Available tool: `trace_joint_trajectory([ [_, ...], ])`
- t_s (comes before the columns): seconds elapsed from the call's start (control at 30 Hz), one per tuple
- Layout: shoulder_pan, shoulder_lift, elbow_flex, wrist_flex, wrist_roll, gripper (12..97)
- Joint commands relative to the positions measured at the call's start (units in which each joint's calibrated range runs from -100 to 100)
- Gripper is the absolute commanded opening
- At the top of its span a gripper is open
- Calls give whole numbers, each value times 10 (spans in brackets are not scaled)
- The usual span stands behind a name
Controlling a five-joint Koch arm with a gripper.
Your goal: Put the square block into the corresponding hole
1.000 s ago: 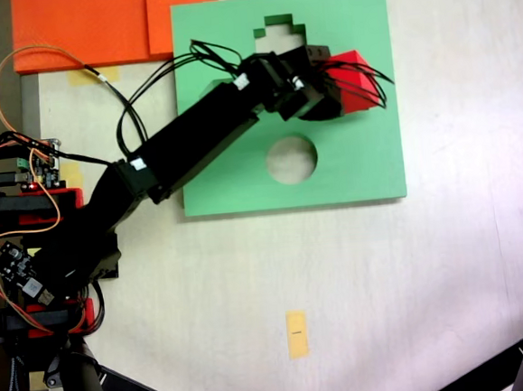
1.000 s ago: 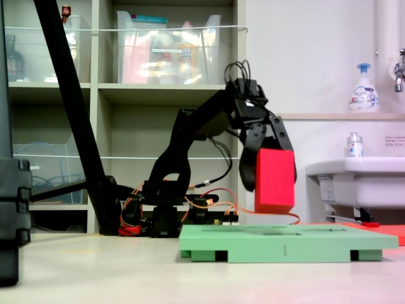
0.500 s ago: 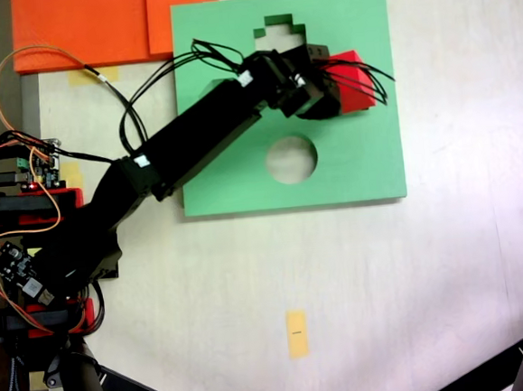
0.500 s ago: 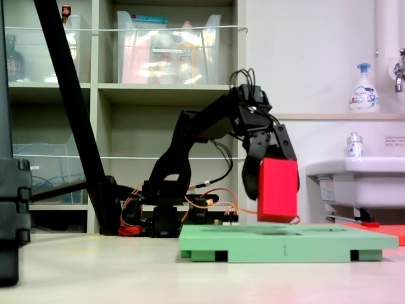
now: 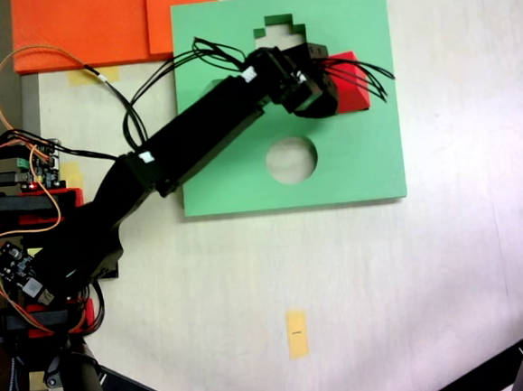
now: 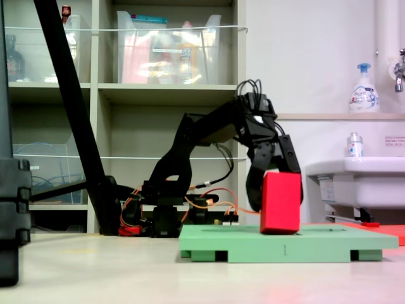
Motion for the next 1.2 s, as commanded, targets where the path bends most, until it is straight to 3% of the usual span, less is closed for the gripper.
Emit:
trace_joint_trajectory([
  [0.0,4,-7,41,26,11,283],
  [1.17,0,88,42,79,24,310],
])
